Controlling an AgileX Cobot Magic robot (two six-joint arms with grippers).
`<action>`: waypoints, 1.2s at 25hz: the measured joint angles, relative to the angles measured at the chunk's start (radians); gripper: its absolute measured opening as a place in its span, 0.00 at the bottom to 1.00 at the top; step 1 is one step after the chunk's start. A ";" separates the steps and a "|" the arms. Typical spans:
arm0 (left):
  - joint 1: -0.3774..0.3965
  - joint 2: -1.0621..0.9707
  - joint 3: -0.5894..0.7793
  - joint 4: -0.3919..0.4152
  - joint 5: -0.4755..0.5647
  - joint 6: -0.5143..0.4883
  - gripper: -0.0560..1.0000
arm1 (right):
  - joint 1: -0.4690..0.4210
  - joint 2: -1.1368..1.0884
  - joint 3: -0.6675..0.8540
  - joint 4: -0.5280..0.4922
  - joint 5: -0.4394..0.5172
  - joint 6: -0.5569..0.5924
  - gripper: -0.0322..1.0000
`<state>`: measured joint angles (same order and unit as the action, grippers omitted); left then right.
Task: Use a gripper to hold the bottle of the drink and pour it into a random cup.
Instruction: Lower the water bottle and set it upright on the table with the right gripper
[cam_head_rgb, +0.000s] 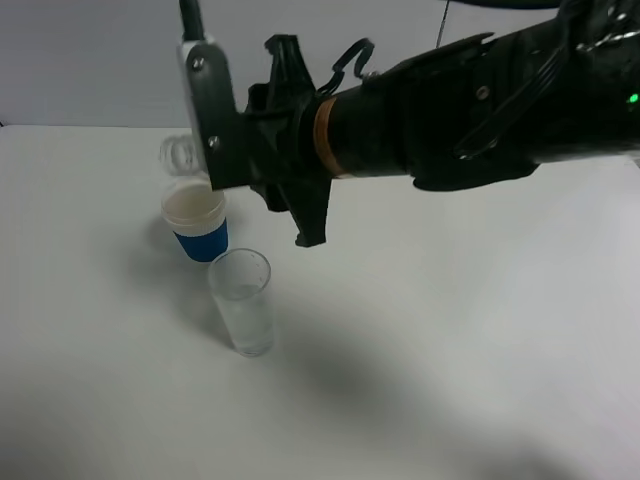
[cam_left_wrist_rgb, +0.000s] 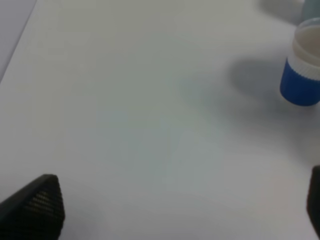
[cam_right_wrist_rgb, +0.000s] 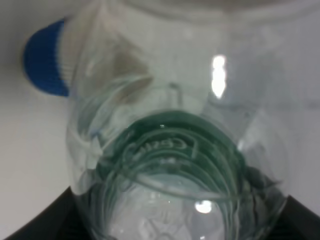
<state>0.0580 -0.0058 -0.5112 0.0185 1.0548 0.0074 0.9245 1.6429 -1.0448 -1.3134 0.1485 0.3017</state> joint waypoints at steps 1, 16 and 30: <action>0.000 0.000 0.000 0.000 0.000 0.000 0.98 | -0.014 -0.017 0.000 0.019 -0.003 0.039 0.56; 0.000 0.000 0.000 0.000 0.000 0.000 0.98 | -0.196 -0.117 0.000 0.610 -0.225 0.039 0.56; 0.000 0.000 0.000 0.000 0.000 0.000 0.98 | -0.316 -0.118 0.236 1.140 -0.487 -0.467 0.56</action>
<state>0.0580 -0.0058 -0.5112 0.0185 1.0548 0.0074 0.6083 1.5246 -0.8093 -0.1730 -0.3384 -0.1655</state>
